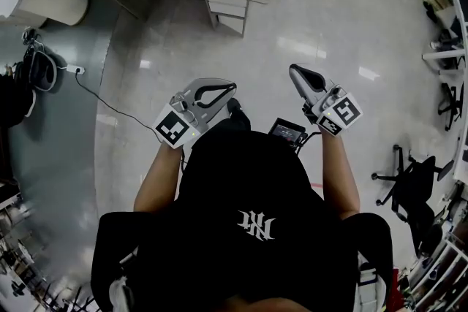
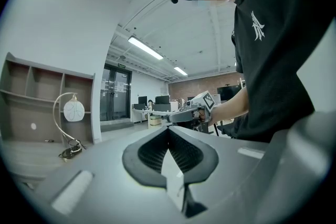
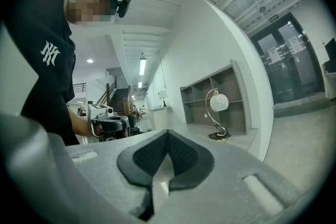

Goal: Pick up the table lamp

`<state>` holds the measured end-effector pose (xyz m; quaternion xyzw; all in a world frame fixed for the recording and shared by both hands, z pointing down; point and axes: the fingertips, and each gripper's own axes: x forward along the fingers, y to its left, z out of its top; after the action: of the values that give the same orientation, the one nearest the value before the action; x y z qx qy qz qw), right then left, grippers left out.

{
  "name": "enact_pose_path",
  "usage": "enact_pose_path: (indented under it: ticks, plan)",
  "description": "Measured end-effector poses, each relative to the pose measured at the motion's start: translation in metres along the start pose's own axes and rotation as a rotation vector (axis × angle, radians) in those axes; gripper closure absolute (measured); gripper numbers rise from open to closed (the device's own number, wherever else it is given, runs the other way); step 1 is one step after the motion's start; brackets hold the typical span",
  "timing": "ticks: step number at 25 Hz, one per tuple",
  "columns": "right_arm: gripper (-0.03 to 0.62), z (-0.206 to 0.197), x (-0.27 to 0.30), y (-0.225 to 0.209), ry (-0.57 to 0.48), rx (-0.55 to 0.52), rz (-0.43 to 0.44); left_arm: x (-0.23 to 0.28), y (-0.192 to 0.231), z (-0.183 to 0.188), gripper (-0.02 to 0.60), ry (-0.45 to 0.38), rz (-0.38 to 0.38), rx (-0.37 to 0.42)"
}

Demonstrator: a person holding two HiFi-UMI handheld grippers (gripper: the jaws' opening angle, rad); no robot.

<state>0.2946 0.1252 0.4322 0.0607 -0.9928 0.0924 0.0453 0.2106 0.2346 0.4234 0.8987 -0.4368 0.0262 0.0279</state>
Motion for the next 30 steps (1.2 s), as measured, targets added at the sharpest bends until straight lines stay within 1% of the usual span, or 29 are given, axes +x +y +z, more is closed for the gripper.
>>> enact_pose_path:
  ticks: [3,8,13,17,20,24,28,30]
  plan:
    - [0.591,0.010,0.022,-0.024,0.011,-0.005,0.004,0.010,0.029,-0.002,0.578,-0.004,0.015,-0.041]
    - [0.591,0.027,0.054,-0.056,-0.001,-0.009,0.013,0.021,0.081,-0.007,0.578,-0.030,0.053,-0.096]
    - [0.591,0.027,0.086,-0.082,0.005,-0.007,0.017,0.020,0.126,-0.005,0.578,-0.069,0.093,-0.167]
    - [0.591,0.027,0.109,-0.099,0.010,-0.003,0.011,0.019,0.150,0.007,0.578,-0.108,0.119,-0.165]
    - [0.591,0.029,0.126,-0.113,0.015,0.004,0.023,0.015,0.168,0.007,0.578,-0.100,0.141,-0.167]
    - [0.591,0.028,0.154,-0.136,0.021,0.003,0.057,0.015,0.206,0.010,0.578,-0.104,0.203,-0.137]
    - [0.591,0.021,0.182,-0.160,0.027,0.014,0.108,0.017,0.243,0.010,0.578,-0.073,0.258,-0.108]
    - [0.591,0.023,0.198,-0.177,0.032,0.019,0.132,0.024,0.267,0.020,0.578,-0.091,0.285,-0.102]
